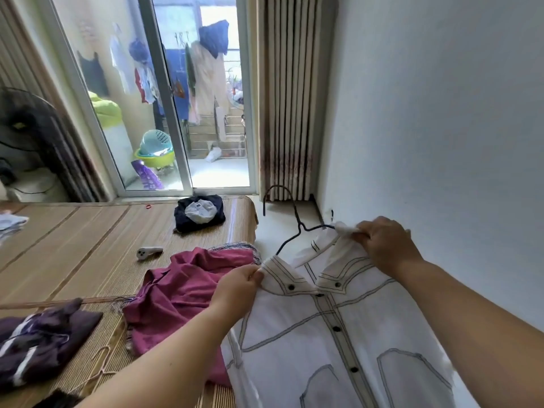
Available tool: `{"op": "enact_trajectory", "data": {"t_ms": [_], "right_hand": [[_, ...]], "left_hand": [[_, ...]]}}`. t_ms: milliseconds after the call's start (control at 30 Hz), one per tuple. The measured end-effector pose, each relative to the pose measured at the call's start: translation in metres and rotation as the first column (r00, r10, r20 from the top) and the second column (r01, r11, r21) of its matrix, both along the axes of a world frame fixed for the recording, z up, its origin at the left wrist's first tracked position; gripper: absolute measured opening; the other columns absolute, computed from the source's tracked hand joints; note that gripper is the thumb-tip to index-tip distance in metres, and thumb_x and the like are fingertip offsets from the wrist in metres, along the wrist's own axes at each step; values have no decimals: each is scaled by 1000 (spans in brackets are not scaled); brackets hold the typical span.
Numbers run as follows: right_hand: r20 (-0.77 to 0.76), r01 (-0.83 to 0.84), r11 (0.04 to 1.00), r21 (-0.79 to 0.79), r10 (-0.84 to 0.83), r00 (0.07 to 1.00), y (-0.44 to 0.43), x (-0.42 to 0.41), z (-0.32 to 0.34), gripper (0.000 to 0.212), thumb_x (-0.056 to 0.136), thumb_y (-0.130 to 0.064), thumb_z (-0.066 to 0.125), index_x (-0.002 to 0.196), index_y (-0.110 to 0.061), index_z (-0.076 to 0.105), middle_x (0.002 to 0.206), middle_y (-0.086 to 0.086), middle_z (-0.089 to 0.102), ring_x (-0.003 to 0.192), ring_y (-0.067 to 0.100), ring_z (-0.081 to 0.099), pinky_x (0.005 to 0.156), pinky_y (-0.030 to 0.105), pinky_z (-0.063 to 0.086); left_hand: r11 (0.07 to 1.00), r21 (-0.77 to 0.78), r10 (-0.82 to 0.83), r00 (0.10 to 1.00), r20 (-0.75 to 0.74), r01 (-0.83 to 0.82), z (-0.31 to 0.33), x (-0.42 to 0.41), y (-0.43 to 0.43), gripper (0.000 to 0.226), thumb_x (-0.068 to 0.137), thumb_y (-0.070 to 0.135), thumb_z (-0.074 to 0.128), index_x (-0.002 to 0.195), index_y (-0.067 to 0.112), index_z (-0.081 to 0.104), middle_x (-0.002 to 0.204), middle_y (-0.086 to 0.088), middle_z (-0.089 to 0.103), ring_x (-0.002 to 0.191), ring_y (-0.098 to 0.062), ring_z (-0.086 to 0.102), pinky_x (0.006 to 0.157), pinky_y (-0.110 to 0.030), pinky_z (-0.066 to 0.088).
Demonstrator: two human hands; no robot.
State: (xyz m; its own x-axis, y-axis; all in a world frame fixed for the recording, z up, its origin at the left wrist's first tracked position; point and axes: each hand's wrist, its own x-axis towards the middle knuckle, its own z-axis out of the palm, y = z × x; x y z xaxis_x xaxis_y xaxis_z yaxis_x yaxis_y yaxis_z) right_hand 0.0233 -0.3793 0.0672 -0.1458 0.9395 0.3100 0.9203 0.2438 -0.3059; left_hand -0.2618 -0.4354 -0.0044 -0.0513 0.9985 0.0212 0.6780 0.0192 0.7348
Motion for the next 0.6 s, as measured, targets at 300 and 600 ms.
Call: {"op": "enact_trajectory", "data": {"t_ms": [300,600], "right_hand": [[3,-268,960,-85,269,963,179,-91,-27,24,91,-43,53,85,-24,66,78,-2,47,84,24,50,79,39,41],[-19,-623,739,-257,641,767,359,-212,-77,21,90,-44,53,76,-30,61,74,-6,48,75,22,53,73,36,47]], "left_hand": [[960,-69,271,962,-14,-271,-20,-67,97,24,95,30,49,78,30,65,72,13,63,72,-5,55,64,-27,39],[746,-160,646,761,-66,-647,-57,-109,179,27,96,30,50,71,28,59,68,8,60,68,-6,50,53,-19,30]]}}
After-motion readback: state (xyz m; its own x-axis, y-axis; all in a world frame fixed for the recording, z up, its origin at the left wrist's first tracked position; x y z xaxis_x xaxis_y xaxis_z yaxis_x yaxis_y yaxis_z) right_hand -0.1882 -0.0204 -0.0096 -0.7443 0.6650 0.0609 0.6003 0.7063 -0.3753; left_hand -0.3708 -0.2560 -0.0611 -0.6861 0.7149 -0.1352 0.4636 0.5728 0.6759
